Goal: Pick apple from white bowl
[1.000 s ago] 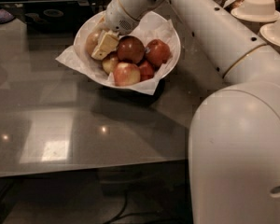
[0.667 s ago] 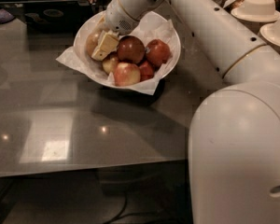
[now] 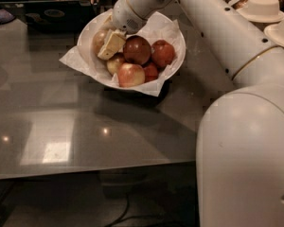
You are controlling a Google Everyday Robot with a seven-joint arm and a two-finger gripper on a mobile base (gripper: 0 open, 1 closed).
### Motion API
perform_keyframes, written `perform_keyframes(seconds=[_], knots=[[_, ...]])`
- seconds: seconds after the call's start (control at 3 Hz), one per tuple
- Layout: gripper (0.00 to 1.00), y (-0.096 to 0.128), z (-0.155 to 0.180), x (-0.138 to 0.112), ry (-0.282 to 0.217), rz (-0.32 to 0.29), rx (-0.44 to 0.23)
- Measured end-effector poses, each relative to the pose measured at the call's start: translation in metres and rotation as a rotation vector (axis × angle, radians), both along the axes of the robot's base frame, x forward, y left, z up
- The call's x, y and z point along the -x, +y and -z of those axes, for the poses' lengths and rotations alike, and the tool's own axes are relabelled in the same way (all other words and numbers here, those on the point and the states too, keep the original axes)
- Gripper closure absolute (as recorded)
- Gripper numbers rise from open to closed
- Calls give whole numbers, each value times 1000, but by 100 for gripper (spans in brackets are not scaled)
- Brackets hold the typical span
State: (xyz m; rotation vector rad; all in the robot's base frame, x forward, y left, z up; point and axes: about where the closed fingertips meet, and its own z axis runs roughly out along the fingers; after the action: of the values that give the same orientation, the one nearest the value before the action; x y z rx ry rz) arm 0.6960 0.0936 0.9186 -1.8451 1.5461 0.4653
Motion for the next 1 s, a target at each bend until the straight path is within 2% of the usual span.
perform_keyframes(seconds=[0.67, 1.0], knots=[[100, -43, -58, 9, -127, 48, -91], [100, -55, -75, 13, -160, 53, -127]])
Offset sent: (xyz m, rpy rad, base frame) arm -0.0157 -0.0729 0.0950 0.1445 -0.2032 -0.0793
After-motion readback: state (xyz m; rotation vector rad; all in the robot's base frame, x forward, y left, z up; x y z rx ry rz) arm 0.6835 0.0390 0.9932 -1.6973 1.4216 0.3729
